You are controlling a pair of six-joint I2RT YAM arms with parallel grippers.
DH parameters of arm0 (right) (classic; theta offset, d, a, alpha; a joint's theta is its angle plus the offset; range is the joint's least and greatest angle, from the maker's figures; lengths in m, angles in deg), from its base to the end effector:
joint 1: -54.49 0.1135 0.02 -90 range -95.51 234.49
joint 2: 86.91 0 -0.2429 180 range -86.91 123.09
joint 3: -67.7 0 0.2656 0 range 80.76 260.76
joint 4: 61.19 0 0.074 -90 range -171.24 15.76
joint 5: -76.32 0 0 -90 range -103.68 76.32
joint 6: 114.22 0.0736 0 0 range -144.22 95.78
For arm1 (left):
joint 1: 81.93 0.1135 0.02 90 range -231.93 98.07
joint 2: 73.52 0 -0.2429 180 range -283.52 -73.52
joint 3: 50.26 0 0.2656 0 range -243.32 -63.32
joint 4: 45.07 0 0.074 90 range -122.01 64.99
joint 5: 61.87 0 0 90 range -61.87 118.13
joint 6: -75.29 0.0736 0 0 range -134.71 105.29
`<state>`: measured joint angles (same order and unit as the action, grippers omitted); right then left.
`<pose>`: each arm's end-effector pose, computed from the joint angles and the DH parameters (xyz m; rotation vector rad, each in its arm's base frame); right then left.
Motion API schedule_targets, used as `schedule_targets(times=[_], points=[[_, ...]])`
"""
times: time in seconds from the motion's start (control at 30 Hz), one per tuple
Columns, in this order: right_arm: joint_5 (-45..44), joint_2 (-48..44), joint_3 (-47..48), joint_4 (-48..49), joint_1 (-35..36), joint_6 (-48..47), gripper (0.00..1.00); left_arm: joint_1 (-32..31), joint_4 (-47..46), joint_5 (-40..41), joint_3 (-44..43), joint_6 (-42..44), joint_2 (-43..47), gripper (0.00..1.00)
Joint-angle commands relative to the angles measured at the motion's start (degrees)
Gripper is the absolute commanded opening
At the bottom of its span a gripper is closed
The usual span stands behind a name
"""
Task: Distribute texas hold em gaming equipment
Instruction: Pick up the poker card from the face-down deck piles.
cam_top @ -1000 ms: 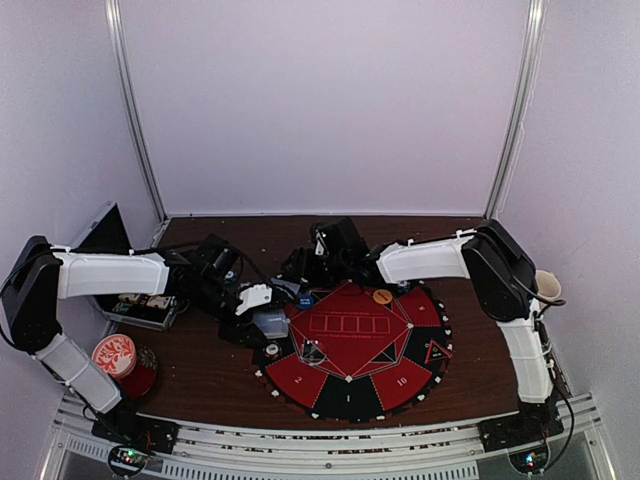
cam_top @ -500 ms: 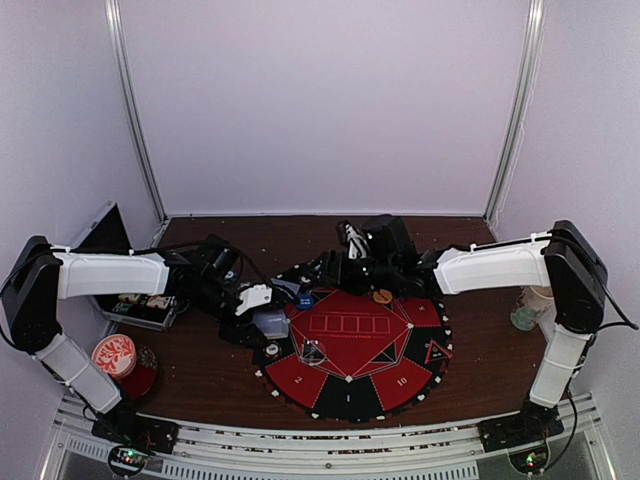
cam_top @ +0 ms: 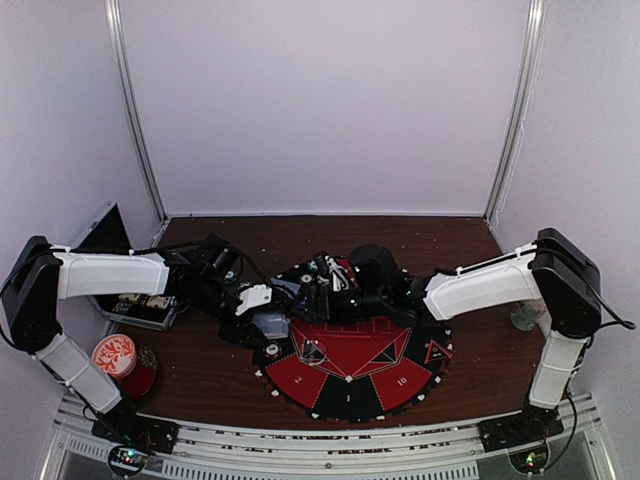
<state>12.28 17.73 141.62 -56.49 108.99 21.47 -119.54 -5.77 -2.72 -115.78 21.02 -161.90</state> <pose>0.2268 0.3734 0.1513 -0.5132 2.2964 1.4604 0.2320 -0.2264 0.1318 1.6806 1.9621 -0.7215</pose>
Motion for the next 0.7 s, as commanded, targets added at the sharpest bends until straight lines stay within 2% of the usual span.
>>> schedule_targets(times=[0.0, 0.4, 0.67], points=[[0.6, 3.5, 3.4, 2.1, 1.0, 0.9, 0.77, -0.2, -0.7, -1.4, 0.2, 1.0, 1.0, 0.43], [1.7, 8.8, 9.3, 1.6, 2.6, 1.0, 0.78, -0.2, -0.6, -1.6, 0.2, 1.2, 1.1, 0.43], [-0.5, 11.5, 12.7, -0.9, 3.1, 1.0, 0.78, -0.2, -0.5, -1.7, 0.3, 1.2, 1.2, 0.43]])
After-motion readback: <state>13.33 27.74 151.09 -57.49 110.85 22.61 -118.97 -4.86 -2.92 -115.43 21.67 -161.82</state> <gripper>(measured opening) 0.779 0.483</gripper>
